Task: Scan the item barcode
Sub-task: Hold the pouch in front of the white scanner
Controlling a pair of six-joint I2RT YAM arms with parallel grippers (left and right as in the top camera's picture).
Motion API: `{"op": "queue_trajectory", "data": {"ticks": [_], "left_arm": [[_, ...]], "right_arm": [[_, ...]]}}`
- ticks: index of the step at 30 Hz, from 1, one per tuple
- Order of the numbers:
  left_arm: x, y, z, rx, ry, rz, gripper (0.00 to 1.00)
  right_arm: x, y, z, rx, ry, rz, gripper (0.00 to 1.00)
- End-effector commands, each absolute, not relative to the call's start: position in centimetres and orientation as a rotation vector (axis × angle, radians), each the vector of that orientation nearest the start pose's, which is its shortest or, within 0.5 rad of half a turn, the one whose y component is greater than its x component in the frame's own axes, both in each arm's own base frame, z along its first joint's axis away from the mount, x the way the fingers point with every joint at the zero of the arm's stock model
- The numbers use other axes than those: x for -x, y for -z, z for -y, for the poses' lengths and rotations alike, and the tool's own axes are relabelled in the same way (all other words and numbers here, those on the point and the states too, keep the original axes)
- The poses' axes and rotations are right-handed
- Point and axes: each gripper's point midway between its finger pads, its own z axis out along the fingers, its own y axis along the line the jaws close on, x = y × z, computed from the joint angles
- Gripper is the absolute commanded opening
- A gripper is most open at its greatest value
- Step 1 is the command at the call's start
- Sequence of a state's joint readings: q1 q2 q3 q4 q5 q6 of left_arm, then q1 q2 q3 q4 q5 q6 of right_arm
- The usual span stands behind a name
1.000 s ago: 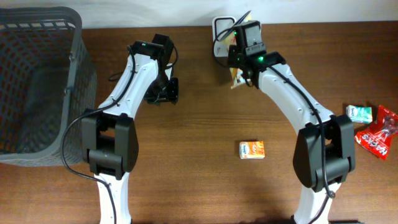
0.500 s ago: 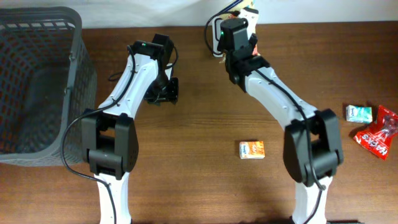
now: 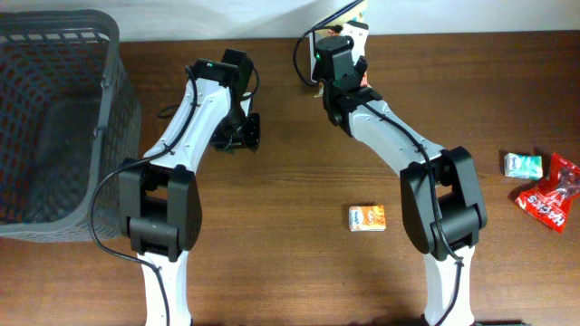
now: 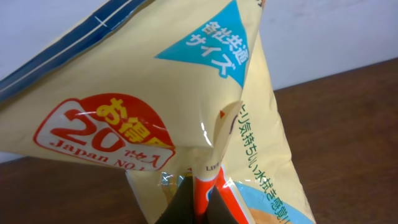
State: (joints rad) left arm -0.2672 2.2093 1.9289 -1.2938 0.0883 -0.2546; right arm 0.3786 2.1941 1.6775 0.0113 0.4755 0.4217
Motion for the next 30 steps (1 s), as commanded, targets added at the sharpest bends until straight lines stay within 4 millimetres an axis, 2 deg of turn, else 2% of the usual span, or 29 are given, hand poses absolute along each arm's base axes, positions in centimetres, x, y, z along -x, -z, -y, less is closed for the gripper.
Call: {"op": "queue_trajectory", "data": {"ticks": [1,6,11,17,21,27,30], "left_arm": [[-41.1,-7.8,12.7,-0.02,0.131,-3.143,0.48],[-41.1,-7.8,12.7,-0.02,0.131,-3.143,0.47],[-41.2,-7.8,12.7,-0.02,0.131,-3.143,0.48],[-41.1,-7.8,12.7,-0.02,0.131,-3.143,0.48],[-41.1,-7.8,12.7,-0.02,0.131,-3.143,0.48],[-41.2,-7.8,12.7,-0.02,0.132,-3.139,0.48],[-41.2,-7.8,12.7,-0.02,0.132,-3.14,0.48]], "right_arm": [[-60.0,-16.2,-13.6,-0.36,0.106,-1.951,0.04],[-60.0,-14.0,-13.8,-0.285,0.165,-2.002,0.04],[-59.9,-13.2,-14.9,-0.25,0.14,-2.024,0.04],[-59.8,-12.2,-15.0,-0.201,0.175,-2.049,0.04],[-60.1,-13.3,-15.5,-0.182,0.172,-2.018,0.04],[-61.0,-17.9,-16.9,-0.095,0.234,-1.935,0.04],[-61.5,-19.0,-17.0,-0.113,0.213,-1.897,0.04]]}}
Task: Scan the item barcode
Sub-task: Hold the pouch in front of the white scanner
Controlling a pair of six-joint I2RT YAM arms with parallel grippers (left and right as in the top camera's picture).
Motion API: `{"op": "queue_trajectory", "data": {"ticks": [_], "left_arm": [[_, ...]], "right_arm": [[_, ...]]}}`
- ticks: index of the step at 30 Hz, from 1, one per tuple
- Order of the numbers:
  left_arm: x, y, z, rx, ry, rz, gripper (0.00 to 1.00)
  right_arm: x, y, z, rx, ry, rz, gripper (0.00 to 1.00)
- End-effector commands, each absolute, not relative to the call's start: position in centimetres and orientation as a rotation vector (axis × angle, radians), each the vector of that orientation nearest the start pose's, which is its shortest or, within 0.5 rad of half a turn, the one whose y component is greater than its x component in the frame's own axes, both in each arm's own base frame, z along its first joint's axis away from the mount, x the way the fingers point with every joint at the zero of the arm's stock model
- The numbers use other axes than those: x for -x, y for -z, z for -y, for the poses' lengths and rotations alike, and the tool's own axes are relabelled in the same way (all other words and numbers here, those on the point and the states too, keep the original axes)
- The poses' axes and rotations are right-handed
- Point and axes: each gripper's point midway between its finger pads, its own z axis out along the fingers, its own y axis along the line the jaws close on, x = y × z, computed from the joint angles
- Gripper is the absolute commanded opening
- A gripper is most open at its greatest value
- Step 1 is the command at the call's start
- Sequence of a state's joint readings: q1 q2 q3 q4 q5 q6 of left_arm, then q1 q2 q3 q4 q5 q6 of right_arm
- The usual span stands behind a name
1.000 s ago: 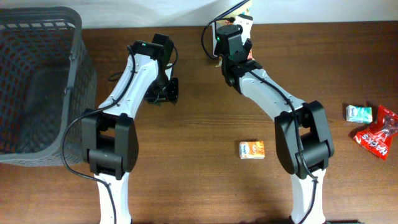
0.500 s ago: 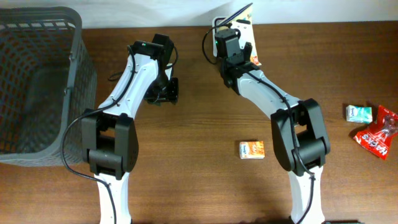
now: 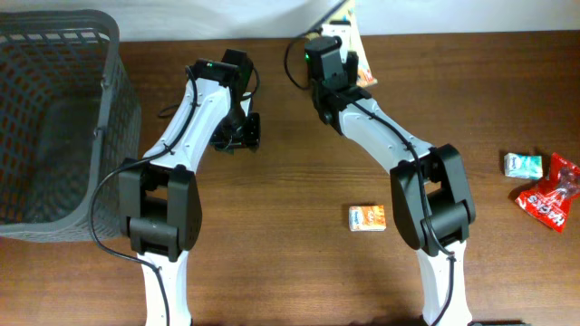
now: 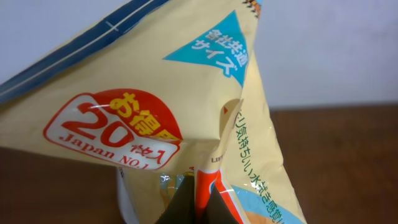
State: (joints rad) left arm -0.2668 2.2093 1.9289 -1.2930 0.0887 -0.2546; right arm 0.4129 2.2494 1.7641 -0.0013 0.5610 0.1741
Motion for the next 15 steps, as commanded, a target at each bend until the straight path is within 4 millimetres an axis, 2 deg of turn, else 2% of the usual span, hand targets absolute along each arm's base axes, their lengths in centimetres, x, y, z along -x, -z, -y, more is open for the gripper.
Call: {"op": "queue_trajectory", "data": {"ticks": [1,4,8,15], "left_arm": [[-41.2,-7.8,12.7,-0.02,0.132,-3.14,0.48],[-41.2,-7.8,12.7,-0.02,0.132,-3.14,0.48],[-41.2,-7.8,12.7,-0.02,0.132,-3.14,0.48],[-41.2,-7.8,12.7,-0.02,0.132,-3.14,0.48]], "right_arm": [[-61.7,-19.2,-16.8,-0.12,0.21,-1.888,0.04],[-62.3,-18.9,-16.5,-0.111,0.171,-1.887,0.04],[-63.2,-17.3,-16.7,-0.081,0.111,-1.905,0.04],[-63.6,-17.7,-15.7,-0.096,0.128,-1.883,0.04]]}}
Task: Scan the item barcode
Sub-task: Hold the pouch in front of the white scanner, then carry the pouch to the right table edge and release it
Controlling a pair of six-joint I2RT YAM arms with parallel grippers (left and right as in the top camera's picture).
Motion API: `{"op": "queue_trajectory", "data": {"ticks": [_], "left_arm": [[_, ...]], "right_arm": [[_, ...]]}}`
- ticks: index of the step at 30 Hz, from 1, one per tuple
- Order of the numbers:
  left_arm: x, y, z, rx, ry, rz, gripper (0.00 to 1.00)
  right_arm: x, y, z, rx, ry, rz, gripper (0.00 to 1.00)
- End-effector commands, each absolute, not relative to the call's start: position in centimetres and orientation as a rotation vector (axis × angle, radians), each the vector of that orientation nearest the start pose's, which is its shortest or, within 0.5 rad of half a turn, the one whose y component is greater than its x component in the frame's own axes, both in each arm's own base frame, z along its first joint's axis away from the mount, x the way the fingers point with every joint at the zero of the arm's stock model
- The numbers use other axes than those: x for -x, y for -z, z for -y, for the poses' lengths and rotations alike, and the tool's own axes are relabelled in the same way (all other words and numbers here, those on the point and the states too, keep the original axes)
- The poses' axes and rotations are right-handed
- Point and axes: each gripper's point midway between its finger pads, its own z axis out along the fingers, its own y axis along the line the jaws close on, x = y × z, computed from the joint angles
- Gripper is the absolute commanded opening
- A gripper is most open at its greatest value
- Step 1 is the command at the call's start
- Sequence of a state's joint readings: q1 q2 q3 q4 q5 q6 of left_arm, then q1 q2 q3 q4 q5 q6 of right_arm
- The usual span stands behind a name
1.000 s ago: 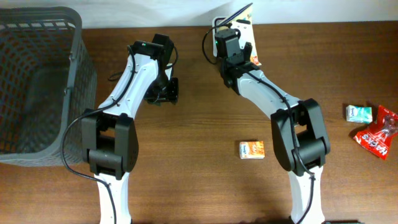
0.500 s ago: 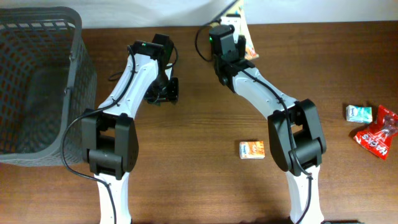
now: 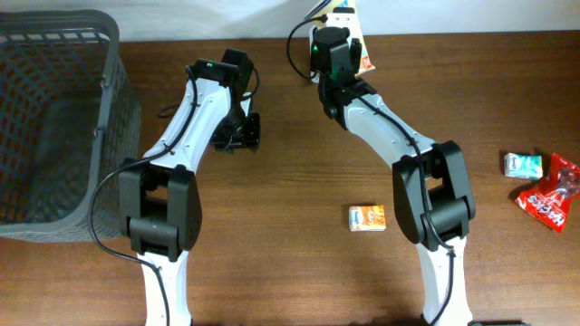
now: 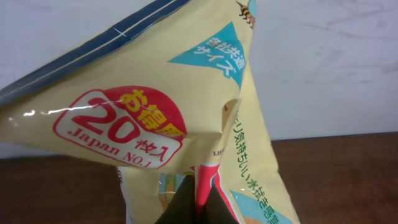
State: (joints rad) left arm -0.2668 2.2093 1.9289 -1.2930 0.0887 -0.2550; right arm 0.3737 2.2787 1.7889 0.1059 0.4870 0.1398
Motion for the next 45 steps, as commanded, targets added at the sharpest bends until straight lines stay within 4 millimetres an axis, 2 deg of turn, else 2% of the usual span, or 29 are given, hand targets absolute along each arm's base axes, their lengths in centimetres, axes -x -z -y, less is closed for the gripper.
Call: {"op": "queue_trajectory", "data": {"ticks": [1,6,13,17,21,25,27,29,33,37,39,45], "left_arm": [[-41.2,-7.8,12.7,-0.02,0.133,-3.14,0.48],[-41.2,-7.8,12.7,-0.02,0.133,-3.14,0.48],[-41.2,-7.8,12.7,-0.02,0.133,-3.14,0.48],[-41.3,-7.8,12.7,-0.02,0.134,-3.137,0.48],[-41.3,-7.8,12.7,-0.02,0.134,-3.135,0.49],[-41.4,-7.8,12.7,-0.02,0.136,-3.131,0.48],[-41.5,-7.8,12.8,-0.021,0.138,-3.128,0.48],[-41.7,-7.8,12.9,-0.021,0.144,-3.12,0.48],[-41.7,-7.8,13.0,-0.021,0.153,-3.119,0.48],[-41.7,-7.8,13.0,-0.021,0.153,-3.119,0.49],[-41.7,-7.8,12.9,-0.021,0.153,-3.12,0.48],[-41.6,-7.8,12.9,-0.021,0.151,-3.122,0.48]], "right_arm": [[-63.6,-17.7,-15.7,-0.095,0.129,-1.885,0.04],[-63.4,-17.0,-15.5,-0.07,0.155,-1.909,0.04],[-63.3,-15.4,-13.4,-0.074,0.204,-1.976,0.04],[-63.0,-14.9,-13.4,-0.066,0.213,-1.998,0.04],[-63.0,-15.4,-13.6,-0.065,0.209,-1.991,0.04],[-62.5,-17.1,-13.6,-0.062,0.194,-1.985,0.04],[-62.4,-17.6,-14.8,-0.015,0.12,-1.998,0.04],[-62.2,-17.2,-15.7,0.026,0.065,-2.02,0.04],[-61.3,-15.2,-15.5,-0.011,0.053,-2.102,0.04],[-60.9,-14.4,-15.4,-0.011,0.057,-2.134,0.04],[-61.0,-14.7,-14.9,-0.032,0.091,-2.122,0.04],[-61.2,-17.7,-13.1,-0.09,0.181,-2.059,0.04]]}}
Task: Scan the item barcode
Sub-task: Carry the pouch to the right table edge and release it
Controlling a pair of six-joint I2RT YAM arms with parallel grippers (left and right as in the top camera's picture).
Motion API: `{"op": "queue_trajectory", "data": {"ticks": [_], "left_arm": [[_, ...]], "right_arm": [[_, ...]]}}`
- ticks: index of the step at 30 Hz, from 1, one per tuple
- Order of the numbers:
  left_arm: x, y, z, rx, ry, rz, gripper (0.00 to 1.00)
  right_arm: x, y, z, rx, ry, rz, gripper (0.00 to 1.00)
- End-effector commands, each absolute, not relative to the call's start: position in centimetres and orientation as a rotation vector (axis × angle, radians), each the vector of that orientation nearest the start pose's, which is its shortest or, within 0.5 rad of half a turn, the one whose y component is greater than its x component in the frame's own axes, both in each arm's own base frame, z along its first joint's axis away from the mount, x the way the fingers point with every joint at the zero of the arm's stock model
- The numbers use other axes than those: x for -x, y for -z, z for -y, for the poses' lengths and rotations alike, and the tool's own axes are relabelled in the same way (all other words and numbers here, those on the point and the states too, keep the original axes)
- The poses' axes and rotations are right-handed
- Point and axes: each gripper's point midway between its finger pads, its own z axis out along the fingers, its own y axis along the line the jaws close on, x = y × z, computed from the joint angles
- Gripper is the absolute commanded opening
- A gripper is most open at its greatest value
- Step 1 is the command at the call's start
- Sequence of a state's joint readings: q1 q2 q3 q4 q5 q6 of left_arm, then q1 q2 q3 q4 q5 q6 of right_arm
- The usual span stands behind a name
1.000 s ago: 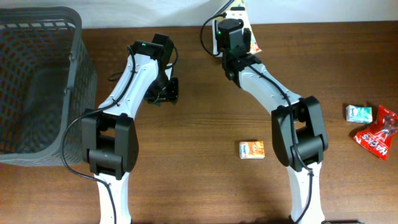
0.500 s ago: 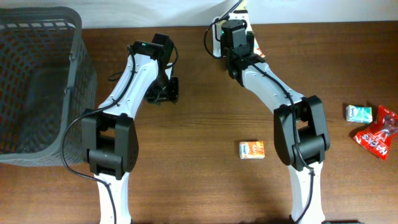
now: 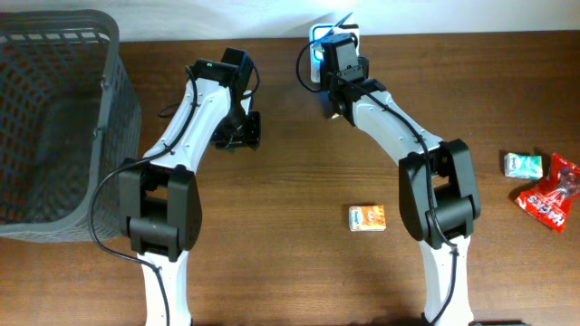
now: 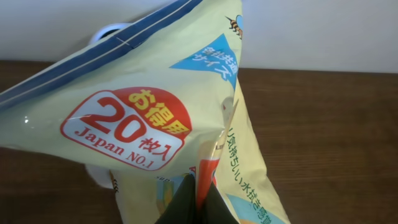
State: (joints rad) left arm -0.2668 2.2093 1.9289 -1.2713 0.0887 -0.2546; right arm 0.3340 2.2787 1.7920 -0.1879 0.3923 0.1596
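Note:
A pale yellow bag (image 4: pixel 143 93) with a red "20 Japan No.1" badge fills the right wrist view. My right gripper (image 4: pixel 198 202) is shut on a fold of the bag's lower part, and it holds the bag up over the far table edge. Behind the bag a white rounded device (image 4: pixel 107 32) shows; from overhead this device (image 3: pixel 316 43) glows blue beside the right wrist (image 3: pixel 340 63), which hides the bag. My left gripper (image 3: pixel 237 133) rests low on the table at the back left of centre, and its jaws are too dark to read.
A dark mesh basket (image 3: pixel 109 100) stands at the left edge. A small orange box (image 3: pixel 367 217) lies in the middle right. A green pack (image 3: pixel 523 164) and a red packet (image 3: pixel 549 193) lie at the far right. The wall runs along the table's far edge.
The right gripper has tilted the bag downward: the wall was behind it, now the table and the white device are. From overhead the bag no longer shows. The left arm has not moved.
The right gripper stayed shut on the yellow bag at the table's far edge throughout. It shifted a little left, then back right, with the wall behind the bag. Now the bag is angled down over the white glowing device. The left arm stayed still.

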Motion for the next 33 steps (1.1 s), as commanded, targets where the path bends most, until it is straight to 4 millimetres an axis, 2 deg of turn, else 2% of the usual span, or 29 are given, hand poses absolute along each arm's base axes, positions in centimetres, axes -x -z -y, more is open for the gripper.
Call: {"op": "queue_trajectory", "data": {"ticks": [1,10,13,16,19,20,21,24,26,27,28,31,32,33], "left_arm": [[-41.6,-7.8,12.9,-0.021,0.151,-3.122,0.48],[-41.6,-7.8,12.9,-0.021,0.151,-3.124,0.48],[-41.5,-7.8,12.9,-0.02,0.151,-3.127,0.48],[-41.4,-7.9,13.4,-0.021,0.192,-3.132,0.49],[-41.3,-7.9,13.8,-0.022,0.231,-3.135,0.49],[-41.3,-7.9,13.8,-0.023,0.23,-3.135,0.48],[-41.3,-7.9,13.8,-0.022,0.229,-3.137,0.48],[-41.1,-7.9,13.7,-0.022,0.227,-3.143,0.47],[-41.0,-7.9,13.7,-0.021,0.226,-3.147,0.48],[-41.0,-7.9,13.7,-0.021,0.226,-3.147,0.48],[-41.0,-7.9,13.7,-0.021,0.226,-3.147,0.48],[-41.1,-7.9,13.7,-0.021,0.226,-3.146,0.48],[-41.0,-7.9,13.7,-0.021,0.226,-3.147,0.49],[-41.0,-7.9,13.7,-0.021,0.226,-3.147,0.49]], "right_arm": [[-61.2,-18.3,-12.9,-0.103,0.193,-2.047,0.04],[-59.7,-23.3,-9.3,-0.18,0.399,-1.961,0.04],[-58.7,-24.8,-8.0,-0.196,0.41,-1.97,0.04],[-57.0,-26.5,-5.4,-0.227,0.444,-2.001,0.04],[-54.6,-27.4,-1.0,-0.405,0.441,-2.037,0.04],[-53.4,-27.5,1.3,-0.51,0.436,-2.043,0.04],[-52.3,-27.5,3.4,-0.608,0.428,-2.049,0.04],[-50.3,-26.3,7.9,-0.756,0.355,-2.121,0.04],[-49.0,-24.6,10.6,-0.829,0.289,-2.2,0.04],[-47.6,-22.9,12.9,-0.897,0.246,-2.269,0.04],[-46.8,-22.2,14.0,-0.935,0.239,-2.298,0.04],[-44.0,-20.1,17.9,-1.067,0.284,-2.355,0.04],[-42.6,-18.9,20.0,-1.14,0.313,-2.377,0.04],[-41.9,-18.3,20.9,-1.182,0.323,-2.38,0.04]]}}
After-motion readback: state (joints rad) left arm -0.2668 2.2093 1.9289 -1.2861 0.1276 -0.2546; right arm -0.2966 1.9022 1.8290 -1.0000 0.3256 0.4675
